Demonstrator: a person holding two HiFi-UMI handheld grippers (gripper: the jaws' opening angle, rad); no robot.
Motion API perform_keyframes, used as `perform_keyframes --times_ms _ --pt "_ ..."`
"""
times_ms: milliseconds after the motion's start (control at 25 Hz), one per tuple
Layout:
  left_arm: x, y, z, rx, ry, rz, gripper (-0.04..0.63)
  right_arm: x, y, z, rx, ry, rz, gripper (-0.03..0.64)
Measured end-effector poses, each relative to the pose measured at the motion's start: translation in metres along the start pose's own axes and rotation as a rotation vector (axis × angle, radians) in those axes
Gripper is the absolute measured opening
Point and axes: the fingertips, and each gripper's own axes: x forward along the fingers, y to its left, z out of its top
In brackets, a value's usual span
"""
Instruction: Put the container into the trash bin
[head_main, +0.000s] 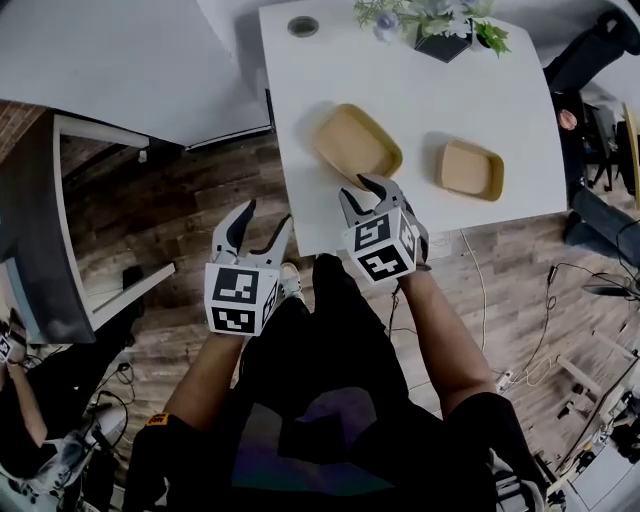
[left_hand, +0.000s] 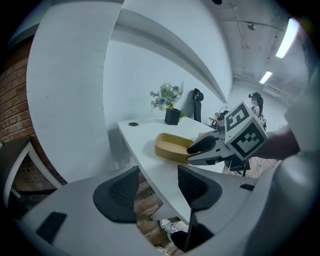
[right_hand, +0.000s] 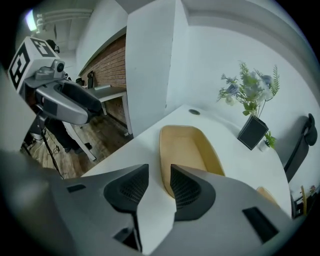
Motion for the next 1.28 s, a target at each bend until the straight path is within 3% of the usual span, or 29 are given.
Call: perform_keyframes --times_ms 360,840,1280 --pt "0.002 0.003 -0.010 -0.011 0.019 -0.010 0.233 0.016 0.001 -0.008 -0.090 0.084 -0.038 0.035" --pt "-0.048 -0.022 0.002 0.067 -0.072 -0.088 0.232 -0.055 0.039 -0.005 -0.033 0.031 -0.113 0.031" --pt "-0.101 -0.082 -0.031 0.155 -0.118 -0.258 0.232 -0.146 0.103 -0.069 0.099 0.069 -0.245 0.031"
